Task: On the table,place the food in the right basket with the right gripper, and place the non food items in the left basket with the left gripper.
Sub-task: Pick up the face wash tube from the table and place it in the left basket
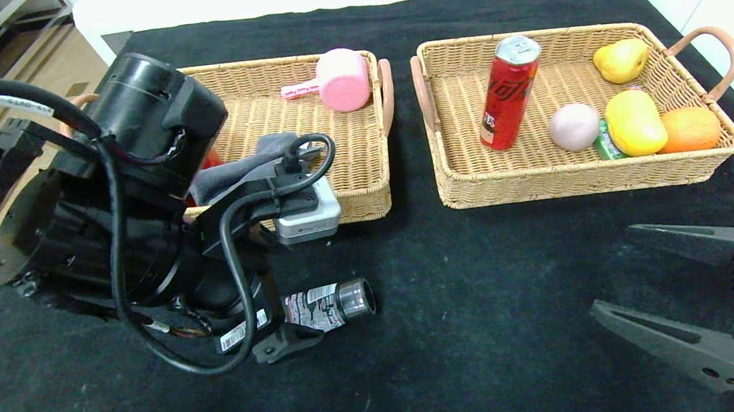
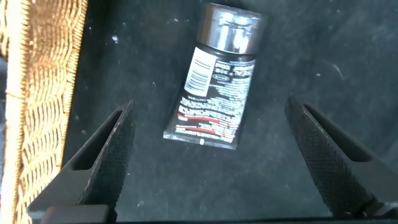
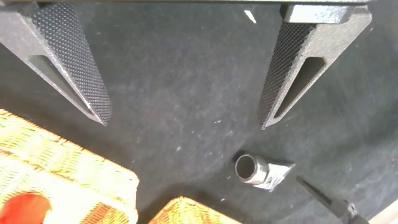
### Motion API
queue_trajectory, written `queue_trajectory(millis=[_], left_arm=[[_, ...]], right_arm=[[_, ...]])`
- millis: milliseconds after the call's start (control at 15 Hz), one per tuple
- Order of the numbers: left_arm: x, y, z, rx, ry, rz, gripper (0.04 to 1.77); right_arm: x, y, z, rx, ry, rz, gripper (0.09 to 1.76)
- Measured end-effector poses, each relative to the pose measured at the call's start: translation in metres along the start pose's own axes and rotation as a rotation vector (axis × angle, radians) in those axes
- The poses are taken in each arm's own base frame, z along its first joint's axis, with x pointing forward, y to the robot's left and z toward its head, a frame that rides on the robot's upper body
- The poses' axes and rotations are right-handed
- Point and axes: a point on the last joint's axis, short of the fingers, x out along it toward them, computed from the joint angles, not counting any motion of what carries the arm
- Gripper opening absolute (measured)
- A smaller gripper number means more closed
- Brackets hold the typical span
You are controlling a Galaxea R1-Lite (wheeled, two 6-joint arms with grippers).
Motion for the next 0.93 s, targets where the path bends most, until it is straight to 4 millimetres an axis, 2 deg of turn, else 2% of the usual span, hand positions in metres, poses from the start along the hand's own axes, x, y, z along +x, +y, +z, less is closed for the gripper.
queue_trajectory(millis=[467,933], left_arm=[[0.02,0.003,0.005,0.004,0.013,0.012,1.72],[0.032,-0.005,0.011,0.027,0.029,-0.017,1.72]], right_arm=[[-0.006,-0.002,0.006,-0.008,-0.025,-0.018,1.71],[-0.007,-0.001,0.006,-0.007,-0.019,-0.016,1.71]])
